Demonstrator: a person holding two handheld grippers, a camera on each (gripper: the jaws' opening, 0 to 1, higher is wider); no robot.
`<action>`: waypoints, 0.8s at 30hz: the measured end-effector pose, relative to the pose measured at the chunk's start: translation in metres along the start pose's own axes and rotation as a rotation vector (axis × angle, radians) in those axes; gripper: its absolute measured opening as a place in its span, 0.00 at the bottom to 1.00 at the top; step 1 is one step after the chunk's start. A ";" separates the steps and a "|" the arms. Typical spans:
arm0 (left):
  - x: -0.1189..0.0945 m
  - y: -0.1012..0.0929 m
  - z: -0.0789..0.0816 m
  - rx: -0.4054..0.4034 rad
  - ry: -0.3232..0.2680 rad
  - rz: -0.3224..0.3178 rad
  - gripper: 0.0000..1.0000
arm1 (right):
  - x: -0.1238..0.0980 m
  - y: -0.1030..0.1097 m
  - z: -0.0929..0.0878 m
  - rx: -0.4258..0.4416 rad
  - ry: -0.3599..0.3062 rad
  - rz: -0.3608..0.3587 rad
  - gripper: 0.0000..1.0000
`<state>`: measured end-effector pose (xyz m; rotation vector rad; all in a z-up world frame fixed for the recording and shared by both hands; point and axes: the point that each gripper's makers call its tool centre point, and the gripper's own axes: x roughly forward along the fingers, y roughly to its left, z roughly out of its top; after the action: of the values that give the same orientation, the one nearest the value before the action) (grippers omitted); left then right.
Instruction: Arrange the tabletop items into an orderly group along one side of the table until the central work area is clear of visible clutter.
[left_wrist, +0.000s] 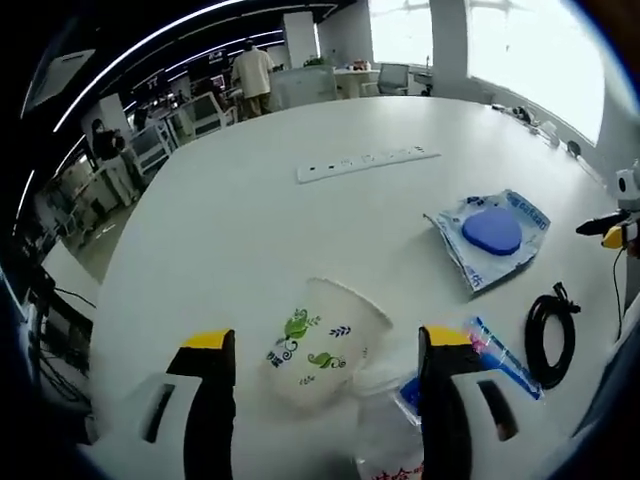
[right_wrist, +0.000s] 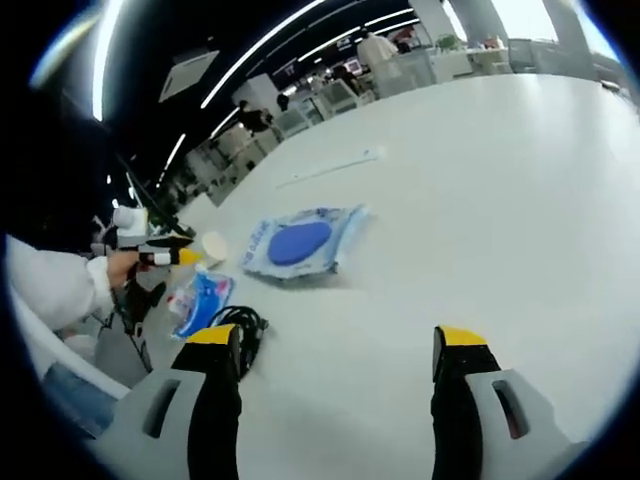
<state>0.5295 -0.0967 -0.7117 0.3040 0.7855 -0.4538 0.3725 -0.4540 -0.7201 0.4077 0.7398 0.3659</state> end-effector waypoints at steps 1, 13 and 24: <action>0.001 0.000 0.000 0.008 0.005 -0.005 0.74 | 0.000 0.000 0.000 -0.001 0.001 0.000 0.78; 0.017 0.001 -0.005 0.018 0.059 -0.037 0.66 | 0.004 -0.001 -0.004 0.007 0.026 0.002 0.76; 0.033 0.002 -0.010 0.023 0.091 -0.056 0.59 | 0.004 -0.008 -0.005 0.031 0.032 -0.013 0.75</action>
<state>0.5447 -0.1001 -0.7426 0.3260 0.8794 -0.5046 0.3731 -0.4578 -0.7293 0.4267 0.7801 0.3501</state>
